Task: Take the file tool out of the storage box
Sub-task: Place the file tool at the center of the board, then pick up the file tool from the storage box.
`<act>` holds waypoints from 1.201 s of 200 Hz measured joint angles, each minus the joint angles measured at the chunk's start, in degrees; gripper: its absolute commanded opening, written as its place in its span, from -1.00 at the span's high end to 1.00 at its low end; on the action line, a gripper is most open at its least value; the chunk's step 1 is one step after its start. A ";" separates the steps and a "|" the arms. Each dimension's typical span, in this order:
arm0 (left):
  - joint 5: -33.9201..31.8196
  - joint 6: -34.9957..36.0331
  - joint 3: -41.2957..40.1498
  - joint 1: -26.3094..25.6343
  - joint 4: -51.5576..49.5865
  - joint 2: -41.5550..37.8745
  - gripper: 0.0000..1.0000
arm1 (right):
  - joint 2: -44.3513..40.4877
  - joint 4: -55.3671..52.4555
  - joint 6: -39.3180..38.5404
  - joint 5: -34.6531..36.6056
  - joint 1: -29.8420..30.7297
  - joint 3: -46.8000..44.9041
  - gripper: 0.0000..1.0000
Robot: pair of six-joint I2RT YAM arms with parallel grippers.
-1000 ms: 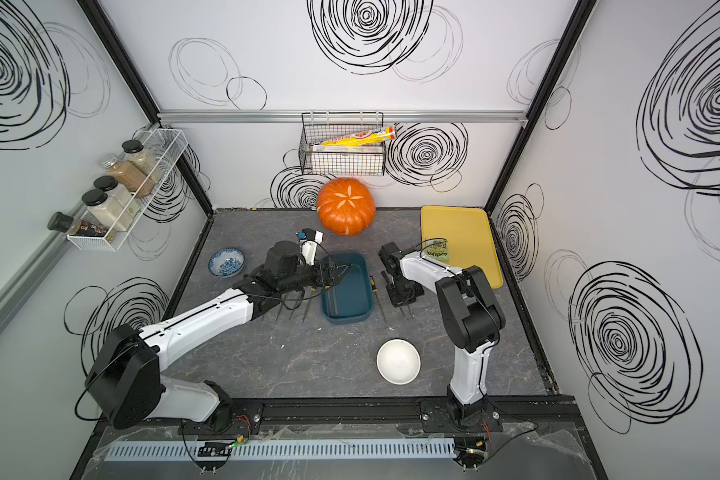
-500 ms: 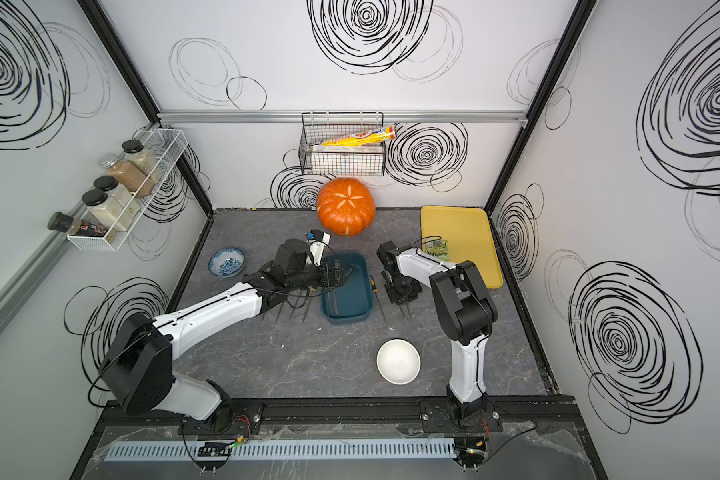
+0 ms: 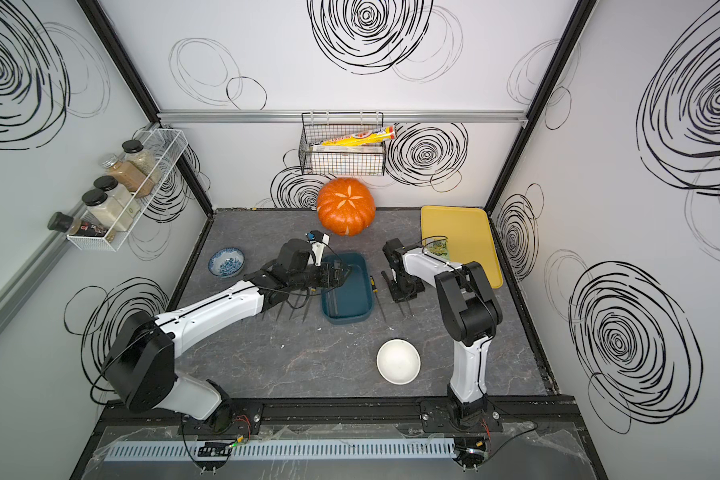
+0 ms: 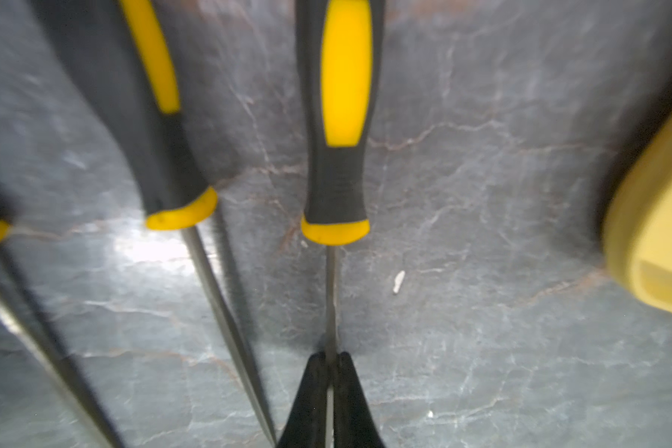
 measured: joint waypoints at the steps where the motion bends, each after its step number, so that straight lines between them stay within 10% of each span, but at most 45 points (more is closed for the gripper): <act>1: -0.07 0.04 0.20 0.00 -0.15 0.15 -0.64 | -0.20 0.11 -0.04 -0.02 0.00 -0.09 0.44; 65: -12.59 -0.70 13.90 -3.43 -14.05 17.16 -0.48 | -19.45 6.21 -0.15 -7.39 -0.04 -4.66 0.25; 240: -29.05 -8.52 36.83 -4.96 -31.39 39.91 -0.69 | -36.20 19.80 2.25 -22.67 -0.04 -17.20 0.22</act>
